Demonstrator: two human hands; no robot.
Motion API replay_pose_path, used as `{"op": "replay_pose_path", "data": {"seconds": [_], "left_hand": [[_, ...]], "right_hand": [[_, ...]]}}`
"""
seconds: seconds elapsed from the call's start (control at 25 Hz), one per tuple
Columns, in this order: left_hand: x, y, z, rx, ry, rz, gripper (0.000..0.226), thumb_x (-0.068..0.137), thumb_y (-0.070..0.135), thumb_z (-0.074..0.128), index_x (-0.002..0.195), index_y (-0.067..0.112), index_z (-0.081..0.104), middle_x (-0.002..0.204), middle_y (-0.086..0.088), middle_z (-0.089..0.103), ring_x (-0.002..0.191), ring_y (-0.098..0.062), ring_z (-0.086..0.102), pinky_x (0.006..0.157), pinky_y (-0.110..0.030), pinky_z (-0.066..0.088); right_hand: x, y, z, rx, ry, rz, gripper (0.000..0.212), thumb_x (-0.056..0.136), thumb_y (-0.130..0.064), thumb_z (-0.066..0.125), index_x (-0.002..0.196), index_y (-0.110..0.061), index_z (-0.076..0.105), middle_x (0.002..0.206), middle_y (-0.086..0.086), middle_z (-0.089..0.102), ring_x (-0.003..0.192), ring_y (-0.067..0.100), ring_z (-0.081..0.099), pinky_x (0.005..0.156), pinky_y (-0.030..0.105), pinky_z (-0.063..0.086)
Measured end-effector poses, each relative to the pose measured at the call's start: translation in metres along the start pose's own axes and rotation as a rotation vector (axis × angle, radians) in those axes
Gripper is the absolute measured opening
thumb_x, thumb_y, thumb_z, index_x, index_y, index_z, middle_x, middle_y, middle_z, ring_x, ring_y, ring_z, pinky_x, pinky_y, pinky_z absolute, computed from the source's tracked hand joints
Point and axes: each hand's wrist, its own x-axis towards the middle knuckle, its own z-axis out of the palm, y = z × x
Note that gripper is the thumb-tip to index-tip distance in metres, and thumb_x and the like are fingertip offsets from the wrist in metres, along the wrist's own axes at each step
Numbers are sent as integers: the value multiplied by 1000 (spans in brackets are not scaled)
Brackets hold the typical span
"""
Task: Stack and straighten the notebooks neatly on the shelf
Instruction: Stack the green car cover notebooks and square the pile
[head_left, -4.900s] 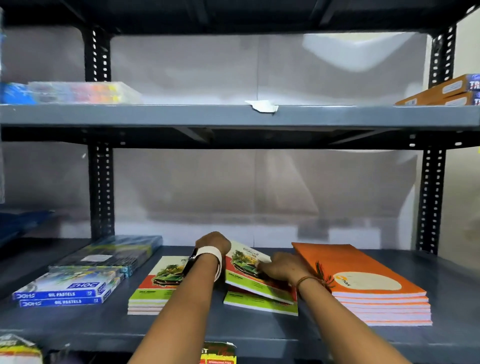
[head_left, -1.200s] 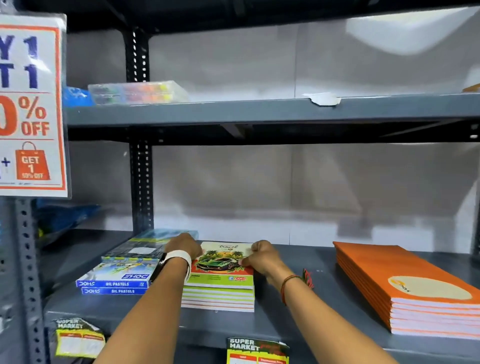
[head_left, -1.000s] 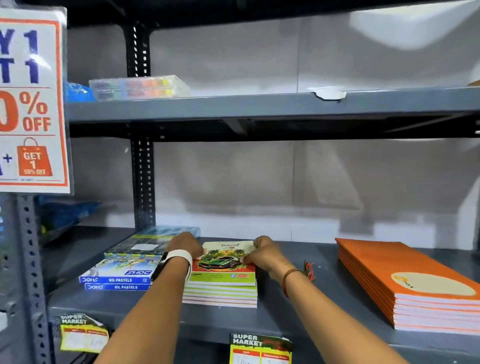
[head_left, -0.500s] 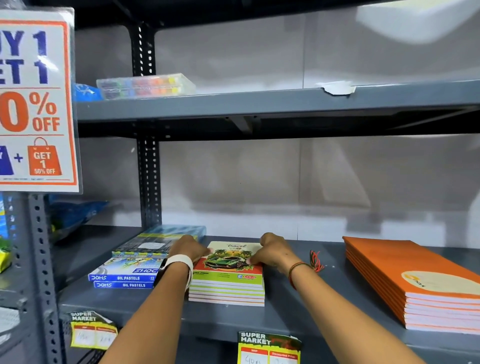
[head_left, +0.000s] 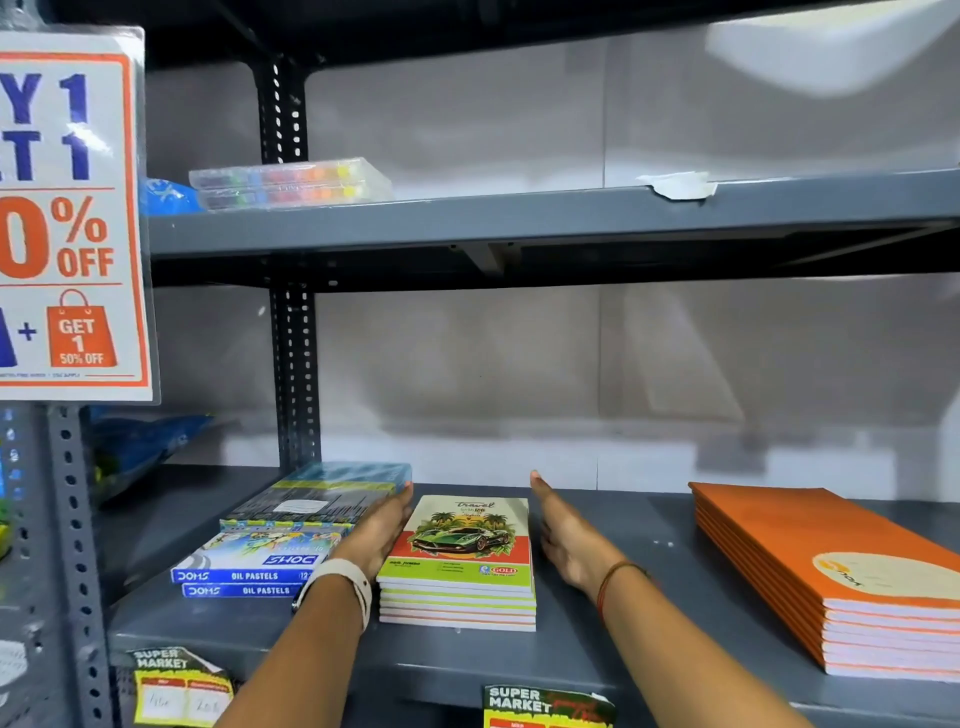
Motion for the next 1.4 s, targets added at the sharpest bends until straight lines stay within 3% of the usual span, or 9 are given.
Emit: {"op": "replay_pose_path", "data": {"seconds": [0.08, 0.24, 0.56, 0.76, 0.92, 1.04, 1.12, 1.28, 1.4], "left_hand": [[-1, 3, 5, 16, -2, 14, 63, 101, 46, 29, 150, 7, 27, 154, -10, 36, 142, -26, 35, 103, -25, 33], [6, 7, 3, -30, -12, 10, 71, 100, 52, 16, 153, 5, 11, 160, -13, 16, 147, -24, 22, 114, -31, 25], [7, 8, 12, 87, -6, -44, 72, 98, 56, 10, 153, 10, 17, 162, -3, 15, 149, -18, 15, 118, -31, 16], [18, 4, 9, 32, -13, -61, 71, 97, 57, 23, 149, 10, 32, 157, -4, 30, 144, -22, 30, 92, -28, 31], [23, 2, 6, 19, -2, -43, 73, 96, 60, 23, 146, 8, 36, 147, -7, 43, 133, -23, 41, 101, -36, 33], [14, 3, 7, -125, -133, -104, 74, 96, 60, 18, 146, 8, 34, 135, -13, 56, 107, -25, 60, 82, -34, 50], [0, 6, 8, -175, -183, -122, 75, 96, 61, 16, 148, 9, 29, 136, -17, 55, 106, -28, 62, 69, -33, 51], [-26, 0, 5, -239, -193, -150, 80, 93, 66, 22, 151, 11, 25, 146, -19, 46, 123, -39, 55, 96, -49, 48], [-45, -3, 4, -262, -211, -154, 74, 93, 65, 23, 147, 15, 33, 134, -18, 57, 111, -38, 62, 88, -48, 52]], "right_hand": [[7, 8, 3, 122, 1, 54, 80, 87, -71, 36, 134, -7, 49, 130, 12, 60, 124, 27, 56, 110, 38, 36], [17, 8, 15, 173, -22, 119, 82, 78, -81, 35, 100, -8, 65, 94, 17, 75, 84, 33, 73, 87, 45, 57], [20, 9, 20, 233, -90, 207, 85, 72, -84, 41, 100, -7, 61, 72, 17, 74, 62, 33, 72, 58, 41, 61], [26, 10, 23, 362, -48, 233, 74, 72, -83, 45, 84, -10, 52, 68, 21, 73, 55, 37, 71, 48, 44, 59], [26, 11, 26, 327, -30, 231, 76, 70, -85, 43, 87, -12, 52, 72, 21, 74, 57, 36, 71, 52, 46, 60], [17, 9, 23, 303, -7, 205, 73, 71, -85, 41, 85, -15, 55, 70, 19, 74, 56, 33, 72, 51, 43, 60], [9, 9, 22, 278, -15, 200, 83, 70, -86, 39, 87, -8, 63, 71, 18, 74, 59, 33, 73, 51, 40, 59], [-14, 15, 25, 244, -1, 189, 93, 67, -90, 37, 93, -7, 70, 90, 20, 76, 74, 35, 74, 63, 43, 62], [-30, 19, 28, 251, 18, 151, 93, 69, -88, 35, 98, -8, 72, 96, 21, 76, 85, 38, 74, 80, 52, 59]]}}
